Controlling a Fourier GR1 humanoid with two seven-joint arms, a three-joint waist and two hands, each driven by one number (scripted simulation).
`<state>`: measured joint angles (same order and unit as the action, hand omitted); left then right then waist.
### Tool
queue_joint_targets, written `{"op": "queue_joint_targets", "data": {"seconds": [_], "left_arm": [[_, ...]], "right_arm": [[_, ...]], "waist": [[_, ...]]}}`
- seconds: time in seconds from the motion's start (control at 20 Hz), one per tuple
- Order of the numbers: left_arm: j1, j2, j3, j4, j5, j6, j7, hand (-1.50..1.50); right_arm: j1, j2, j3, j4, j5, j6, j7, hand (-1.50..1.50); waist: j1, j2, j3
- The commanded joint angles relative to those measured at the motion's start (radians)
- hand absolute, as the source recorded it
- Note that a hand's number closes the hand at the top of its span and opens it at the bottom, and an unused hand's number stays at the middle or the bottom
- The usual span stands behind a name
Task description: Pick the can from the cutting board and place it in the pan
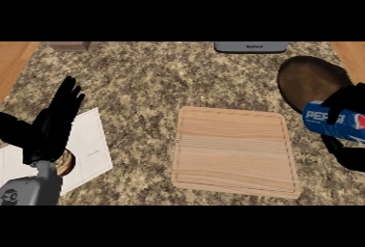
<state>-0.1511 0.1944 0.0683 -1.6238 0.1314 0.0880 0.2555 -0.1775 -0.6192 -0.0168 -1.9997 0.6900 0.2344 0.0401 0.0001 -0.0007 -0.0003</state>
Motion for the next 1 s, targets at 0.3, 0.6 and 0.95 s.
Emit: {"op": "queue_joint_targets", "data": {"seconds": [0.3,0.6,0.95], "left_arm": [[-0.037,-0.051,-0.035,0.027,-0.047,0.033,-0.009,0.0],[-0.042,0.003,0.013,0.036,0.015,-0.047,-0.006,0.0],[0.016,-0.037,-0.014,-0.014,-0.009,-0.017,-0.017,0.0]], "right_arm": [[-0.262,0.006,-0.148,0.558,-0.014,-0.109,-0.211,1.5],[-0.394,-0.034,-0.229,0.989,-0.014,-0.221,-0.452,1.5],[-0.527,-0.018,-0.228,1.37,0.027,-0.33,-0.695,1.5]], "waist": [[0.019,0.007,0.001],[0.037,0.012,0.002],[0.043,0.011,0.002]]}}
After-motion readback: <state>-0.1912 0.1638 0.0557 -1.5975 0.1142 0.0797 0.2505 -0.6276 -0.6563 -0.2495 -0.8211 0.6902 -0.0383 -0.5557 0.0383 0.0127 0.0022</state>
